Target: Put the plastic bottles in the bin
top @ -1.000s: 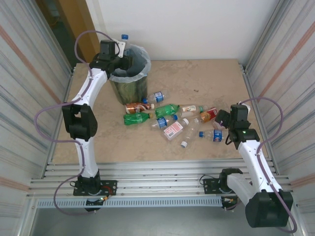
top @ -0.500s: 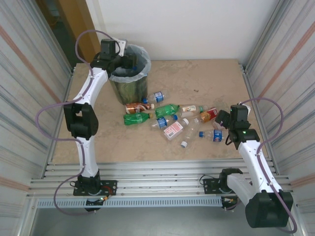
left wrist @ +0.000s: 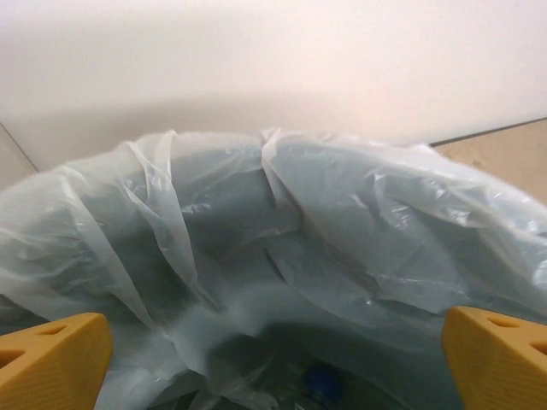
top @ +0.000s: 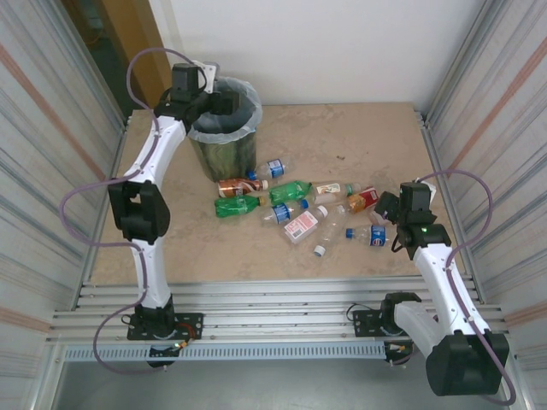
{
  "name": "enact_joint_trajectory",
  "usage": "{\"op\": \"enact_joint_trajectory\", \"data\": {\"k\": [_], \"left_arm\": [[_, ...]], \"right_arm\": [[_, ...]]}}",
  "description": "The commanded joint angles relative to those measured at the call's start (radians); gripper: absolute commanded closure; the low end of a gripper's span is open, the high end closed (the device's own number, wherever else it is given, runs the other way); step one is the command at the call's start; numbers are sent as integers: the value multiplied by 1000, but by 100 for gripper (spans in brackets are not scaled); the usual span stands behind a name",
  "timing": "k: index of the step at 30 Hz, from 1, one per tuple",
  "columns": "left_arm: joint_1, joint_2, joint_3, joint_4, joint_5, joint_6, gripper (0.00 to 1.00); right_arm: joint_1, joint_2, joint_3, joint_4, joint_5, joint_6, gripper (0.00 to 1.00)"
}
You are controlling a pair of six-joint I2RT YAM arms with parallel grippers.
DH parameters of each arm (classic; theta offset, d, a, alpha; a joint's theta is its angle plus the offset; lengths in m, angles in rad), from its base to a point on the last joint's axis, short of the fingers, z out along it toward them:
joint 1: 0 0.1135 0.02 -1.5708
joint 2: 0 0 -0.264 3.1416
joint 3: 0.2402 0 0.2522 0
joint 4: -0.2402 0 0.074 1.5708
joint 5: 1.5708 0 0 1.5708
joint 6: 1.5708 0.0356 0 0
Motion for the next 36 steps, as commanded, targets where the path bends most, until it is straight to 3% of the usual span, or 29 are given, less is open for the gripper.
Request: {"op": "enact_joint_trajectory", "data": {"k": [1,12,21,28,36], "left_arm": [[-4,-118,-18,69,-11,-23,1],[-54,-415,-288,158,-86,-43,1],[-255,-631,-594,184,-197,-115,3],[-480,-637,-745,250,-277,-169,3],[-580,-505,-759,235,-250,-318,6]], "right_arm": [[7,-10,37,-40,23,50,2],[9,-16,39,-145,-58,170,2],[10,-7,34,-151,-48,192,2],[8,-7,25,-146,-45,203,2],[8,0,22,-153,-43,207,2]]}}
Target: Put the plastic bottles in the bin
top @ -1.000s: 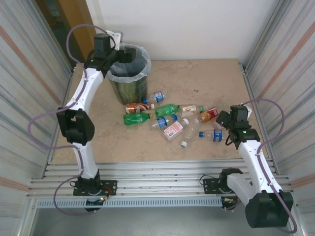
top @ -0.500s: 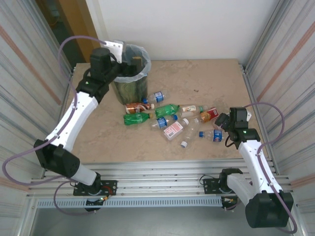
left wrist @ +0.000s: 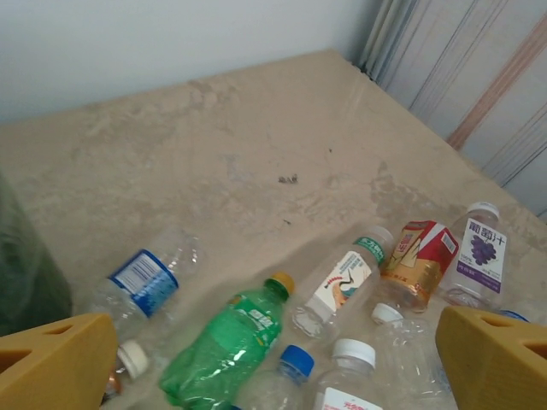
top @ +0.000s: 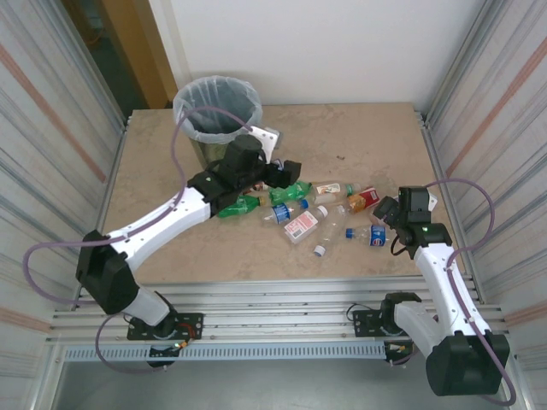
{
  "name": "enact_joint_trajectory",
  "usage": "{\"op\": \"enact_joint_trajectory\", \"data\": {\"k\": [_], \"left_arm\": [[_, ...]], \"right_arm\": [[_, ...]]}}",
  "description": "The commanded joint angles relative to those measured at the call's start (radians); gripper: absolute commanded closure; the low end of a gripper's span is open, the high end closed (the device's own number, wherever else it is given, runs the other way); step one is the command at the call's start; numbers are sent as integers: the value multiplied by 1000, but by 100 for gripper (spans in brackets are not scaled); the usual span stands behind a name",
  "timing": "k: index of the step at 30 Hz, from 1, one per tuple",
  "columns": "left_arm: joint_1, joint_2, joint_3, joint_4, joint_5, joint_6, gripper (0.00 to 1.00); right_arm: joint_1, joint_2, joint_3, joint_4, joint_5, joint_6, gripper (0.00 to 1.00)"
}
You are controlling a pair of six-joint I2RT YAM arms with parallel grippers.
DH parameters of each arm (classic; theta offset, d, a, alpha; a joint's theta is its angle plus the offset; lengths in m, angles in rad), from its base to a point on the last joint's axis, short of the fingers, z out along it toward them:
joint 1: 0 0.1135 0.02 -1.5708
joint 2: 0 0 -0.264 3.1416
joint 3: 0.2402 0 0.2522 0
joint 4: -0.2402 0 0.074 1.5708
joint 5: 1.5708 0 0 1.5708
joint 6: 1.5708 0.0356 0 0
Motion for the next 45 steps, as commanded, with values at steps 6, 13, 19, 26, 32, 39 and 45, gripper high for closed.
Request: {"op": "enact_joint_trajectory", "data": {"k": [6,13,19,26,32,39,45], "left_arm": [[-117,193,115,-140,-76,-145,12],[-204,323,203,-202,-68,-163,19],[-246,388,233,-233,-42,-168,22],[-292,462,267,-260,-36,-163,28],[-303,521,300,-271,-31,-145,30],[-331,591,346,-285,-23,-133,35],[-336,635,386,-330,-50,-133,35]], "right_arm": [[9,-2,5,-38,29,33,2],[9,8,6,-43,33,41,2],[9,15,-1,-40,36,49,2],[8,16,-10,-36,30,55,2],[8,7,-22,-35,30,54,2],[8,5,-28,-31,27,53,2],[9,5,-37,-26,23,48,2]]}}
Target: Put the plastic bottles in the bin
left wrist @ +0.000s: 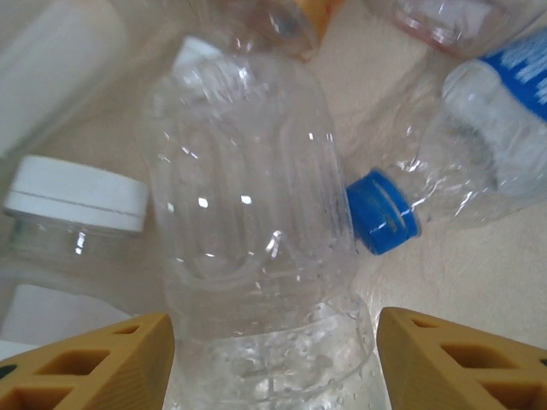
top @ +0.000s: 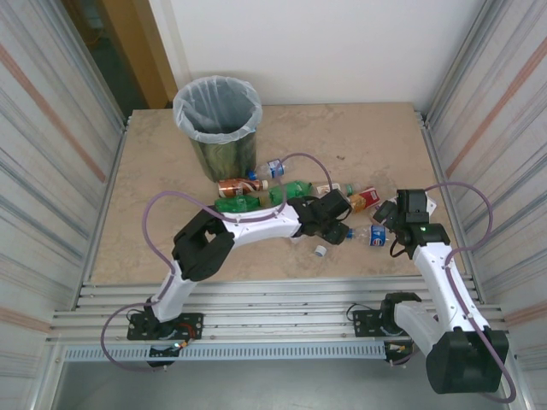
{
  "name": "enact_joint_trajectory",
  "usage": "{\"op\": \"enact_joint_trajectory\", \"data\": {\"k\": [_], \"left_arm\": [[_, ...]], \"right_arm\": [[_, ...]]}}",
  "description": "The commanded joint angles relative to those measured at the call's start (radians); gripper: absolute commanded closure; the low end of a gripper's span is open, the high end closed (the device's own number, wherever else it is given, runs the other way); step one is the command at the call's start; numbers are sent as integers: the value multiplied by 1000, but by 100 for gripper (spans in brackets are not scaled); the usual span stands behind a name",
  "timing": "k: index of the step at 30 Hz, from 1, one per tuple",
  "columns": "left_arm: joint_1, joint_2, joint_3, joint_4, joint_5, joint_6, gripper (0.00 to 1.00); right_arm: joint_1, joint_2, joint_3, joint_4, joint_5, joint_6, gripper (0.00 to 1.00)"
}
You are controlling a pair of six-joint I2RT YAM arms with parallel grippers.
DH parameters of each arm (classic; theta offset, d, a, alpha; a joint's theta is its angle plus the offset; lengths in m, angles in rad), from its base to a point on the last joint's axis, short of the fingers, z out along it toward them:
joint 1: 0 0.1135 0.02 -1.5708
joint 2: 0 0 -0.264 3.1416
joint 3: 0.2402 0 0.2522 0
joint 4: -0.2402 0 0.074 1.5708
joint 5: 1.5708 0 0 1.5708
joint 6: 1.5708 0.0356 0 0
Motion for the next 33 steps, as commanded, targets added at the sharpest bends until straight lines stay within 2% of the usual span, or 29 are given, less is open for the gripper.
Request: {"op": "enact_joint_trajectory", "data": {"k": [1,11,21,26,28,33], "left_arm": [[-4,29,33,-58,-26,12,35],[-5,101,87,-111,-45,19,29],[-4,130,117,-132,-59,27,28],[-5,121,118,-137,-67,29,37],[-5,111,118,-137,-69,32,47],[-5,61,108,-138,-78,36,60]], "right_arm": [[8,-10,-12,-8,7,22,2],[8,-10,-6,-7,1,13,2],[8,-3,-2,-8,1,6,2],[8,-3,0,-8,3,6,2],[8,-3,1,-8,3,6,2],[9,-5,-1,-10,2,6,2]]}}
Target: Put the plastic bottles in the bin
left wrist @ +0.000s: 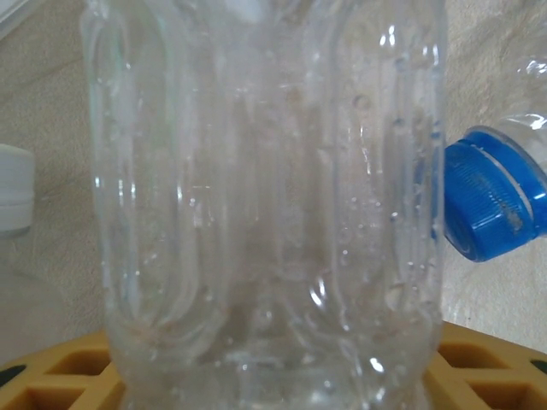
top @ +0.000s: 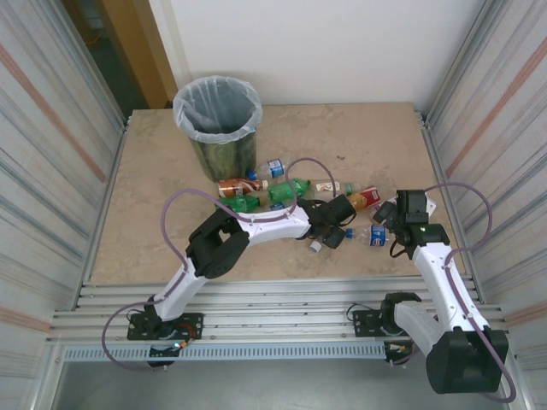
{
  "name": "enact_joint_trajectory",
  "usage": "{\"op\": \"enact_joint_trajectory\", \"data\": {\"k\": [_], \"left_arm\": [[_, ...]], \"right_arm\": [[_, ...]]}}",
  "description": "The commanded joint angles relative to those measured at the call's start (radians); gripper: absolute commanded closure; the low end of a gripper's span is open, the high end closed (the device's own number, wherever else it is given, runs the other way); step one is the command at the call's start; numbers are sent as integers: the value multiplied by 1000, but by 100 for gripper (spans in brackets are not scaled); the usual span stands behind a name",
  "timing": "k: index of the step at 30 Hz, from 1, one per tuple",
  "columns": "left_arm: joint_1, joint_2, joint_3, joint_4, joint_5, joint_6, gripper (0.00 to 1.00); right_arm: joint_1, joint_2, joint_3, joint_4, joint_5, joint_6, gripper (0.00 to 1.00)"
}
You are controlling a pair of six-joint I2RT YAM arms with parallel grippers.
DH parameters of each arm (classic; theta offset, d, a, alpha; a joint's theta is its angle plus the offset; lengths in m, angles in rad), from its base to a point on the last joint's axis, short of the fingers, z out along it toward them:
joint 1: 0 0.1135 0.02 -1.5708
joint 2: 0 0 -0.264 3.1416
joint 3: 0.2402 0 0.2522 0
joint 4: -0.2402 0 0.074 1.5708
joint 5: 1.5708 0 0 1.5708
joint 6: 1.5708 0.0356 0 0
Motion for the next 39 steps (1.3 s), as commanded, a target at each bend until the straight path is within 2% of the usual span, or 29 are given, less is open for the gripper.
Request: {"op": "enact_joint_trajectory", "data": {"k": [1,10,19,24,29,39], "left_arm": [[-1,-71,3,-28,-31,14,63],[-1,-264,-64,41,-26,50,65],[26,-463,-111,103,-172,174,64],[95,-543,-125,152,-225,260,64],[191,-590,-103,179,-224,333,64],[400,-581,-9,234,-190,447,66]], "right_arm": [[9,-6,6,-11,3,6,2],[9,-11,2,-10,0,11,2],[8,-20,-9,-7,-5,11,2],[9,-25,-12,-6,-10,12,2],[10,-35,-12,-13,-9,10,2],[10,-52,-20,-12,-23,15,2]]}}
